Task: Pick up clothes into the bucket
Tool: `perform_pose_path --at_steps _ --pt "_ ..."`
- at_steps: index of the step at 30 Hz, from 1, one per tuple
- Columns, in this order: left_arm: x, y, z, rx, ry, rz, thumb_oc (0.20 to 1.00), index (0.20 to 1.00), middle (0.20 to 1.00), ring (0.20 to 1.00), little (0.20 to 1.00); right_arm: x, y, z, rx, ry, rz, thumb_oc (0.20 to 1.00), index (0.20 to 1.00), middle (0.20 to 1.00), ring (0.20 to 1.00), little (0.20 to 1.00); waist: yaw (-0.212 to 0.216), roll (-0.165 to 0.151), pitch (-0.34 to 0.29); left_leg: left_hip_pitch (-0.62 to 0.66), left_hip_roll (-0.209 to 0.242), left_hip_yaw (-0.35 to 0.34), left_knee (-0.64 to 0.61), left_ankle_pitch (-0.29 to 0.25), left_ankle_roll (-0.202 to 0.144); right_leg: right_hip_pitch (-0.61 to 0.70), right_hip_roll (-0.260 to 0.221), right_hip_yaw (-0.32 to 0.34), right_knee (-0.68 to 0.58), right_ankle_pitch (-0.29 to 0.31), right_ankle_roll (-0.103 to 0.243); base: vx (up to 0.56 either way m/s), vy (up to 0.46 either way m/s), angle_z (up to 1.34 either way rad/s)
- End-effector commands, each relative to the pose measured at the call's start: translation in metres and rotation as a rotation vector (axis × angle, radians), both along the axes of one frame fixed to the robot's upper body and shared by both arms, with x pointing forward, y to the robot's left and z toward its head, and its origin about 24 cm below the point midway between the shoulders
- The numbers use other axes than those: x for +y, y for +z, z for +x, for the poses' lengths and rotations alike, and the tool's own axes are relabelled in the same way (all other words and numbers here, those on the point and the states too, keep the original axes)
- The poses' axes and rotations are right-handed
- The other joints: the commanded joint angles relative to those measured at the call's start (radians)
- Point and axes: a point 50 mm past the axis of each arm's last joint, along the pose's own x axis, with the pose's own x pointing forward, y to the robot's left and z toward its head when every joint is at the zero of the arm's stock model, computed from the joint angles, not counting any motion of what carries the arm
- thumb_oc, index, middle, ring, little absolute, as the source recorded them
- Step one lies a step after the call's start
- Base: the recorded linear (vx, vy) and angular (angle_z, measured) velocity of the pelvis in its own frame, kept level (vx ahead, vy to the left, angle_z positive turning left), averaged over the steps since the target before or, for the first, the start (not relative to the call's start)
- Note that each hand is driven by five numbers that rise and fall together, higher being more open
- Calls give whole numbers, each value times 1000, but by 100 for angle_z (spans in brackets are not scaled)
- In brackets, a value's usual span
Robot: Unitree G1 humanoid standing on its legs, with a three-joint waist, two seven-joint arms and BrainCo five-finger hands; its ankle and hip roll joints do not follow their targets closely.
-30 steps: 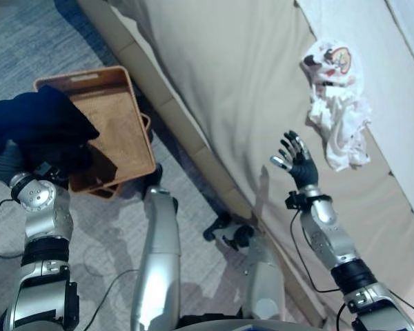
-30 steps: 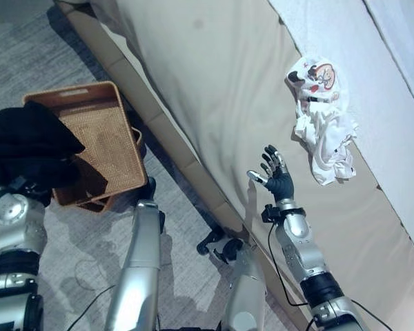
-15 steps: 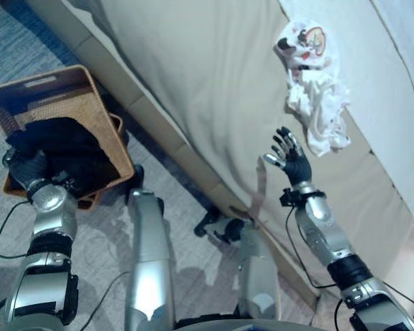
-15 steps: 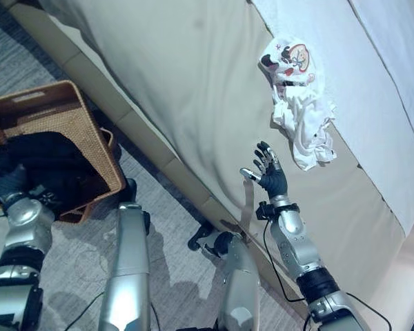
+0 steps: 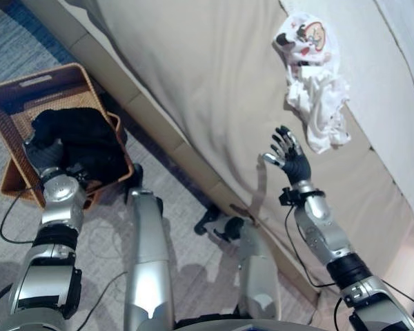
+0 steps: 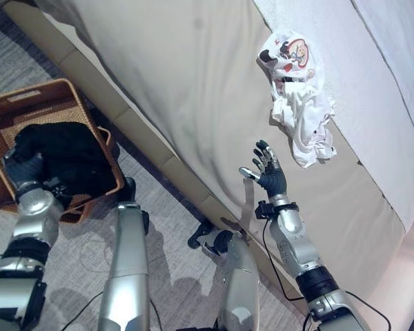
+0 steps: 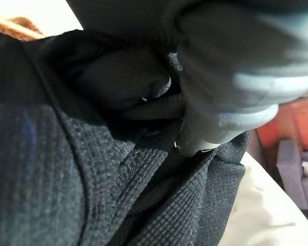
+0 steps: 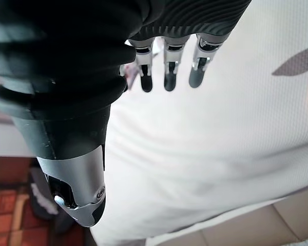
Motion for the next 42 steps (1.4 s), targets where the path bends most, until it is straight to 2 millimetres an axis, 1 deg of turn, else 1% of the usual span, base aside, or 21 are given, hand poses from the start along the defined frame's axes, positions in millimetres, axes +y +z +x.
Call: perform_pose_path --at_steps 1,2,3,4,6,13,14,15,16,19,23,26,31,35,37,38,39,40,42 --pt "24 40 -2 -56 112 113 200 200 200 200 200 -4 30 2 -155 -20 54 1000 1000 1000 1000 1000 43 -72 61 48 53 -22 42 -62 -1 -8 -32 49 21 65 54 11 -6 -8" --pt "24 41 -2 -57 113 113 200 200 200 200 200 -4 30 3 -156 -19 54 1000 1000 1000 1000 1000 42 -73 61 48 53 -21 42 -63 0 -9 -32 49 21 65 55 16 -6 -6" --pt "31 36 -7 -45 158 79 200 200 200 200 200 -3 32 2 -162 -15 58 1000 1000 1000 1000 1000 43 -75 61 46 56 -22 46 -64 0 -11 -30 51 20 67 57 9 -2 -4" --pt "32 36 -8 -45 159 78 200 200 200 200 200 -2 32 2 -162 -14 58 1000 1000 1000 1000 1000 42 -75 61 46 57 -21 47 -64 0 -11 -30 51 20 66 57 24 -7 -6" --pt "37 32 -11 -50 194 24 200 200 200 200 200 -1 31 1 -163 -9 60 1000 1000 1000 1000 1000 44 -80 61 46 59 -21 49 -66 2 -11 -28 53 19 66 56 23 -11 -6" --pt "44 31 -15 -35 209 16 200 200 200 200 200 -4 31 -1 -163 -12 53 1000 1000 1000 1000 1000 42 -82 61 43 57 -21 44 -63 4 -14 -26 56 18 68 59 2 -1 -1" --pt "42 33 -12 -31 201 15 944 944 944 944 944 -4 31 -1 -161 -11 49 1000 1000 1000 1000 1000 40 -82 61 42 56 -22 43 -61 4 -16 -27 56 17 69 58 0 0 0" --pt "42 33 -12 -31 201 15 944 944 944 944 944 -4 31 -1 -161 -11 49 1000 1000 1000 1000 1000 40 -82 61 42 56 -22 43 -61 4 -16 -27 56 17 69 58 0 0 0" --pt "41 32 -11 -21 187 18 1000 1000 1000 1000 1000 -5 31 -1 -158 -12 44 1000 1000 1000 1000 1000 41 -79 61 42 54 -22 39 -60 4 -16 -27 56 16 71 58 0 0 0" --pt "40 31 -10 -14 179 23 1000 1000 1000 1000 1000 -7 32 -1 -161 -14 45 1000 1000 1000 1000 1000 41 -77 61 45 56 -17 35 -60 4 -17 -28 59 15 75 59 0 0 0" --pt "40 26 -10 -11 186 -16 1000 1000 1000 1000 1000 -6 32 0 -160 -12 45 1000 1000 1000 1000 1000 39 -78 61 54 59 -10 32 -60 4 -16 -28 62 11 83 63 0 0 0" --pt "35 21 -8 -18 159 -40 1000 1000 1000 1000 1000 -6 31 0 -152 -18 38 1000 1000 1000 1000 1000 42 -74 61 63 63 -6 20 -55 3 -7 -26 57 -1 91 66 0 0 0" --pt "24 4 -8 -3 111 -74 1000 1000 1000 1000 1000 -9 28 0 -138 -38 38 1000 1000 1000 1000 1000 51 -63 61 90 63 2 -21 -41 0 11 -24 48 -25 103 72 0 0 0" --pt "6 -5 -8 -35 52 -63 1000 1000 1000 1000 1000 -11 25 1 -121 -63 36 1000 1000 1000 1000 1000 62 -47 61 125 64 18 -72 -25 -2 32 -23 46 -60 131 82 -11 -3 5" --pt "-10 -6 -10 -113 4 -71 1000 1000 1000 1000 1000 -12 22 1 -108 -91 49 1000 1000 1000 1000 1000 77 -34 61 157 63 28 -124 -9 -4 53 -19 38 -97 150 90 -4 -25 5" --pt "-10 -7 -11 -112 4 -71 1000 1000 1000 1000 1000 -12 22 1 -107 -91 48 1000 1000 1000 1000 1000 77 -33 61 160 63 29 -128 -7 -4 55 -18 38 -100 152 90 0 0 0" --pt "-19 -5 -12 -149 -23 -60 1000 1000 1000 1000 1000 -13 21 1 -106 -105 56 1000 1000 1000 1000 1000 84 -27 61 177 64 36 -154 2 -4 65 -15 37 -119 162 94 0 0 0" --pt "-31 -5 -14 -190 -63 -52 1000 1000 1000 1000 1000 -16 18 1 -92 -130 57 1000 1000 1000 1000 1000 95 -17 61 201 62 48 -195 17 -5 81 -12 35 -149 176 99 -5 -17 -3" --pt "-46 0 -17 -260 -132 -47 1000 1000 1000 1000 1000 -20 15 0 -84 -166 57 1000 1000 1000 1000 1000 104 -3 61 251 62 64 -253 36 -5 116 -6 41 -194 196 106 -2 0 2"
